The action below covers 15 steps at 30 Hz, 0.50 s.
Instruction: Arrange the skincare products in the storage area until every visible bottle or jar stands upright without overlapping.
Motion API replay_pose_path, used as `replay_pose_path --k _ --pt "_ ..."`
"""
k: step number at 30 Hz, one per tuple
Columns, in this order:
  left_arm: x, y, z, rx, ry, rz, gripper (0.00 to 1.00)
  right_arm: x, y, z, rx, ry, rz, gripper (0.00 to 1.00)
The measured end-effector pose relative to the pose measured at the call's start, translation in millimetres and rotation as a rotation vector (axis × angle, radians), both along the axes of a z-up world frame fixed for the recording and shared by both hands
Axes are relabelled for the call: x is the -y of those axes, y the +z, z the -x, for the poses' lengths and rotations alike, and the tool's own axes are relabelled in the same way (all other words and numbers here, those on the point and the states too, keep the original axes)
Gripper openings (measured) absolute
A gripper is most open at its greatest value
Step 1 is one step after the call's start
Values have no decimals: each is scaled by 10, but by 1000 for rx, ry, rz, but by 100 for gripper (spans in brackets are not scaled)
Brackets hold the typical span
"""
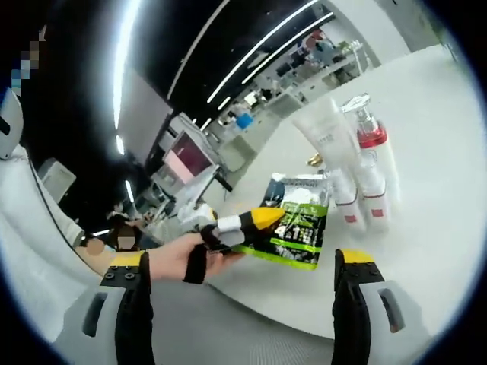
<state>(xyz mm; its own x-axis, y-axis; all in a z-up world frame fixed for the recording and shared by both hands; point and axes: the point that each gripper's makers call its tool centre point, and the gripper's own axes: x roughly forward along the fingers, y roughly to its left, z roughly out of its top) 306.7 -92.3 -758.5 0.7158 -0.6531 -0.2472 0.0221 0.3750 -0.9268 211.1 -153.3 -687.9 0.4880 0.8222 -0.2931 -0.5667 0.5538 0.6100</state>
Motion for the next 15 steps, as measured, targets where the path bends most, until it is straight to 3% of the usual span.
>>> replay_pose_path --k 7,13,15 --pt "0 -218 -50 -23 20 -75 0 70 3 -20 -13 -37 -30 100" --pt "30 -256 -107 -11 51 -103 0 51 -29 0 -15 -25 -4 100" --pt "22 -295 -112 -30 63 -119 0 52 -35 -2 -8 -26 8 100"
